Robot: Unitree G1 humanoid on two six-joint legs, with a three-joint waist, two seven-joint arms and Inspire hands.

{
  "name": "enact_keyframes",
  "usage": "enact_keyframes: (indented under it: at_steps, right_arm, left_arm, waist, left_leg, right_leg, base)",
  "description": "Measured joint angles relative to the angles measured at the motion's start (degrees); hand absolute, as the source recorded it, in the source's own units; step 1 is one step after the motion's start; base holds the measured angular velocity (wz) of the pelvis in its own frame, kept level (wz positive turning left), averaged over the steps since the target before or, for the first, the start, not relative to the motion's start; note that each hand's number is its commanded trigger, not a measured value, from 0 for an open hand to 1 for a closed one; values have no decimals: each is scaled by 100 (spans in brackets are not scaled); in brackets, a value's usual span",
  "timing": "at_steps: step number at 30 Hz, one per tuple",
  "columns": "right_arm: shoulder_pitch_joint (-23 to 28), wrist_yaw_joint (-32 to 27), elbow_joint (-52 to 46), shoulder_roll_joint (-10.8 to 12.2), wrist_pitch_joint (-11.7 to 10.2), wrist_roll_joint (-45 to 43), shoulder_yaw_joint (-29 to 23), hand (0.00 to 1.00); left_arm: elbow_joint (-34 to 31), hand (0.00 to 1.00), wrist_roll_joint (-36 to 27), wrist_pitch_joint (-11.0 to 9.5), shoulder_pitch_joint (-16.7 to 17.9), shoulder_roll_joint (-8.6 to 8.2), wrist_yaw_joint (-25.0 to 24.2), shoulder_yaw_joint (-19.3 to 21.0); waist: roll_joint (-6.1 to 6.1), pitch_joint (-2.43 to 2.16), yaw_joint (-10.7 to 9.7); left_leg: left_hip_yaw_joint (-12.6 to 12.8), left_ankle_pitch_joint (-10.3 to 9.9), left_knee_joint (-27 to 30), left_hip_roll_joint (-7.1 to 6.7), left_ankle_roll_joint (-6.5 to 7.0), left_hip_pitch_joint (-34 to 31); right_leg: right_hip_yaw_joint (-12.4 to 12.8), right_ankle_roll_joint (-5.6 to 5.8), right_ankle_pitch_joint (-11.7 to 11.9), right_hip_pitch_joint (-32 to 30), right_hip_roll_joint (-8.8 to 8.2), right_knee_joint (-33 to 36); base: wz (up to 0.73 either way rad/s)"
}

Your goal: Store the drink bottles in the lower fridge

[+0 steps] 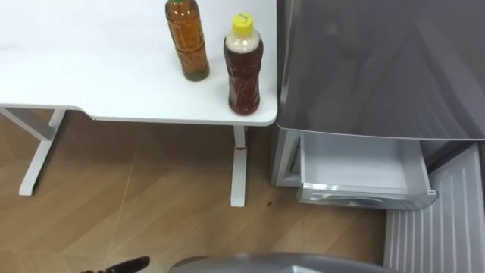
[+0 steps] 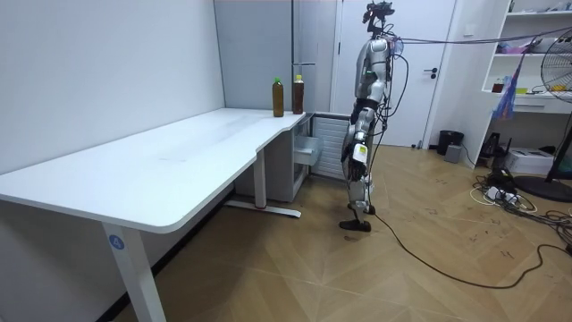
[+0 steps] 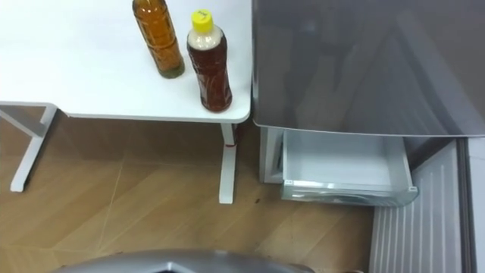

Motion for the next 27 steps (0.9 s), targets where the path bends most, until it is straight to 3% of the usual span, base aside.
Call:
enact_keyframes:
  at_steps: [6,11,12,21,25,27]
  right_arm:
    - [30,-79,-37,-45,-46,-121,-40,0]
    - [43,-46,-72,-88,-161,-203,-63,0]
    - [61,-40,-116,-92,-162,-249,-72,0]
    - [113,-10,-255,-92,-365,-394,-164,0]
    - [130,19,-265,-102,-415,-349,-163,0]
    - [128,15,-264,-98,-437,-362,-179,0]
  left_arm:
    - [-589,0,-1386,-243,6,-4,372,34]
    - [-1400,0,-1768,-522,-29,2,660,41]
    - [-1625,0,-1741,-575,-29,2,770,79]
    - [-3259,0,-199,-982,-114,9,1526,170]
    - [-4040,0,-59,-995,-122,28,1676,112]
    - [-4436,0,394,-1009,-190,40,1638,112]
  waist:
    - [96,5,182]
    - [60,29,280]
    - [103,2,285]
    - [31,-7,269]
    - [27,-5,257]
    - [18,1,243]
  left_leg:
    - [10,1,-8,2,-2,-5]
    - [-40,6,-1,2,-10,-40]
    - [-53,6,1,2,-10,-50]
    - [-140,7,41,-20,-11,-105]
    - [-139,8,53,-25,-10,-102]
    - [-137,8,81,-24,-10,-114]
  right_leg:
    - [-17,0,0,-14,-3,7]
    - [-110,0,0,-25,-1,1]
    - [-103,0,0,-25,2,1]
    - [-108,0,0,-25,2,-1]
    - [-109,0,0,-20,1,-7]
    - [-105,0,0,-17,1,-9]
  base:
    - [0]
    - [5]
    - [4]
    - [5]
    - [1]
    - [0]
